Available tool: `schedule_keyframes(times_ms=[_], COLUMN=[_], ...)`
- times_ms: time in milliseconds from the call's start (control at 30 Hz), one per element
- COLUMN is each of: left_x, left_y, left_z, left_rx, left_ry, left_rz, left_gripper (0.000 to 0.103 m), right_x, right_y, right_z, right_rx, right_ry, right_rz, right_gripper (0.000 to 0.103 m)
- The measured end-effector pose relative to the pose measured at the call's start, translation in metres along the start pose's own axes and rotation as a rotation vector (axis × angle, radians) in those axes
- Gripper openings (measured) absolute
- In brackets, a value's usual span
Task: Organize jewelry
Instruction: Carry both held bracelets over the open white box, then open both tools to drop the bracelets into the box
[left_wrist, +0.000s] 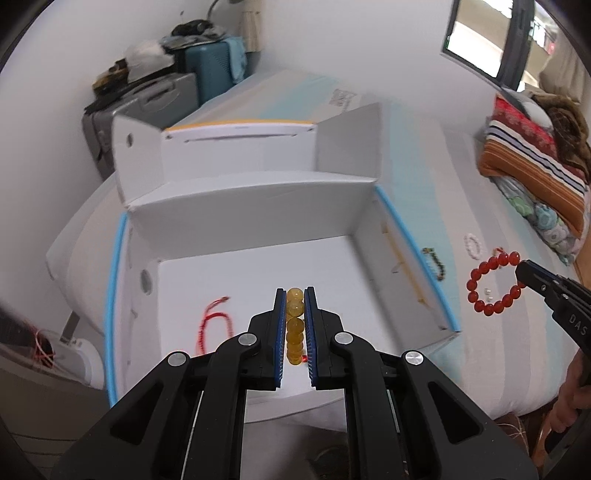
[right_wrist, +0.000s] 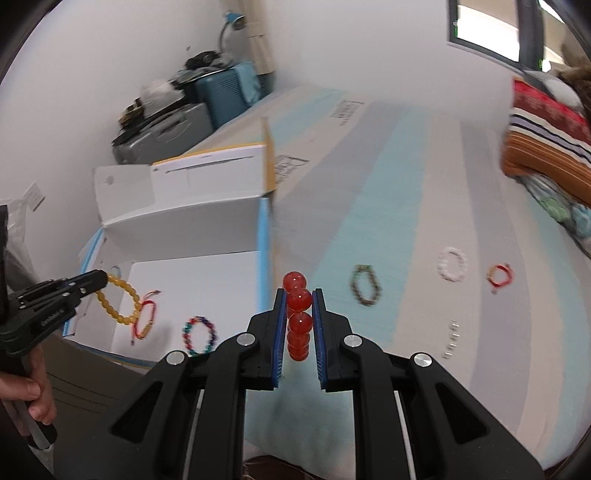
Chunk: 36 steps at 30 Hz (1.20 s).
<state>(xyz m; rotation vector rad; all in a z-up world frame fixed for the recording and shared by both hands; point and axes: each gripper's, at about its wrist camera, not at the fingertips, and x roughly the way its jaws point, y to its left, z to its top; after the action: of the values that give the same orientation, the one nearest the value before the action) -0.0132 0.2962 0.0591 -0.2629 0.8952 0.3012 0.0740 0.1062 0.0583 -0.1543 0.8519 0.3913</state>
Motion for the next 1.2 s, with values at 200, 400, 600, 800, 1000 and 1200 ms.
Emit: schedule_keyframes(times_ms=[200, 400, 600, 800, 1000, 1200], left_x=[0.012, 0.033, 0.052, 0.066, 0.072, 0.065], left_y=[0.033, 0.057, 0.069, 0.074, 0.075, 0.072], left_z=[-0.007, -0.015, -0.023, -0.027, -0.033, -0.03], left_rx=[-0.042, -0.074, -0.091, -0.092, -0.096, -0.101], left_ry=[0.025, 0.062, 0.093, 0.119, 0.125, 0.099], left_rz=[0.018, 0.021, 0.021, 0.029, 0.044, 0.063], left_gripper=[0.009, 0.009, 0.009, 0.009, 0.01, 0.017], right_x=[0.03, 0.055, 0.08, 0.099, 0.111, 0.106], right_y=[0.046, 0.073, 0.087, 0.097, 0.105, 0.109], right_z=[0.009, 0.007, 0.002, -0.005, -0.012, -0.011], right_rx=[-0.055, -0.087, -0.098, -0.108, -0.118, -0.128], right_ry=[0.034, 0.065, 0.11, 0.152, 0.186, 0.176], right_rz=[0.042, 0.064, 0.078, 0.078, 0.073, 0.076], right_gripper=[0.013, 0.013, 0.013, 0.013, 0.013, 0.022])
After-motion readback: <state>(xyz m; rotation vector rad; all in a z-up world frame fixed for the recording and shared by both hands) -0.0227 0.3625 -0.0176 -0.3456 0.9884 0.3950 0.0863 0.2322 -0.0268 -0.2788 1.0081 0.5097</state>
